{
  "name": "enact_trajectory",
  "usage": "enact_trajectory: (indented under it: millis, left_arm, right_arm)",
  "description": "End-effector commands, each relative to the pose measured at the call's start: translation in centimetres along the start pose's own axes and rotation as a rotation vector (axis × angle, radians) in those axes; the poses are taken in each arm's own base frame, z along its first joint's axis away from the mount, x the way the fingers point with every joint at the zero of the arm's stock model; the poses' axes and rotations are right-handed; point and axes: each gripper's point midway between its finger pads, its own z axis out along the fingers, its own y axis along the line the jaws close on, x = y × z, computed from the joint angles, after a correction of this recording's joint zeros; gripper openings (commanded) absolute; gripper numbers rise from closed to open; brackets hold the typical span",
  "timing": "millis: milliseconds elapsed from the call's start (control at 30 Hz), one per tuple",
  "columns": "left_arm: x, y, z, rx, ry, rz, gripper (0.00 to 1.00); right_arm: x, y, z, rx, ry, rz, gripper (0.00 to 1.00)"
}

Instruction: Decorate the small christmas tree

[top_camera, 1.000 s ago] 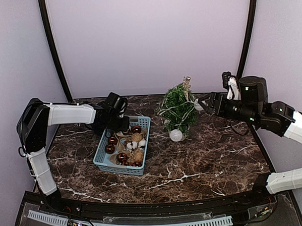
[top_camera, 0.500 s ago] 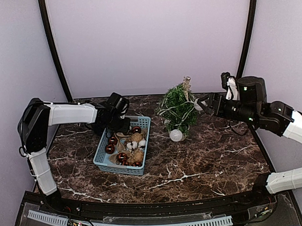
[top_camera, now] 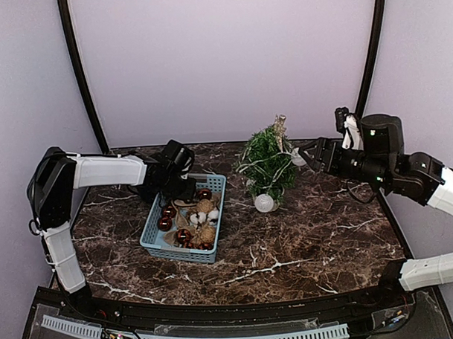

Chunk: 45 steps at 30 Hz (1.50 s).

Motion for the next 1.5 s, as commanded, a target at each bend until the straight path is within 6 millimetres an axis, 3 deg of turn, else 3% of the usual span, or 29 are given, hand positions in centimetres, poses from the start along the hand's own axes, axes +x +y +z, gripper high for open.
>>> enact_trajectory:
  millis: [0, 300, 500, 733, 967, 1100, 1233, 1367, 1467]
  left_arm:
    - [-1.2, -0.2, -3.1, 0.024, -0.038, -0.035, 0.02]
    - [-3.5, -0.8, -10.1, 0.147, -0.207, -0.125, 0.0]
    - [-4.2, -2.7, -14.4, 0.314, -0.281, -0.182, 0.0]
    - [-4.2, -4.4, -18.4, 0.415, -0.311, -0.21, 0.0]
    - [-3.1, -7.4, -22.4, 0.55, -0.326, -0.21, 0.0]
    - [-2.4, -8.6, -23.9, 0.625, -0.324, -0.225, 0.0]
    - [-1.6, -8.1, -24.3, 0.631, -0.342, -0.232, 0.0]
    - [-0.6, -6.3, -23.5, 0.533, -0.355, -0.208, 0.0]
    - [1.1, -3.7, -21.3, 0.376, -0.344, -0.169, 0.0]
  right_arm:
    - [-1.3, 0.2, -0.9, -0.013, -0.049, 0.018, 0.78]
    - [-2.6, 1.5, -2.5, -0.105, -0.117, 0.0, 0.77]
    - [-2.8, 3.0, -3.0, -0.223, -0.172, 0.014, 0.75]
    - [-1.6, 4.3, -2.7, -0.281, -0.132, 0.032, 0.73]
    - [1.2, 7.9, -1.7, -0.354, -0.081, 0.002, 0.7]
    - [2.7, 10.8, -0.9, -0.411, -0.059, -0.015, 0.69]
    - [4.8, 13.5, 0.9, -0.439, -0.008, -0.048, 0.67]
    - [6.5, 15.5, 2.6, -0.435, 0.037, -0.085, 0.65]
    - [7.2, 16.6, 3.3, -0.453, 0.051, -0.09, 0.65]
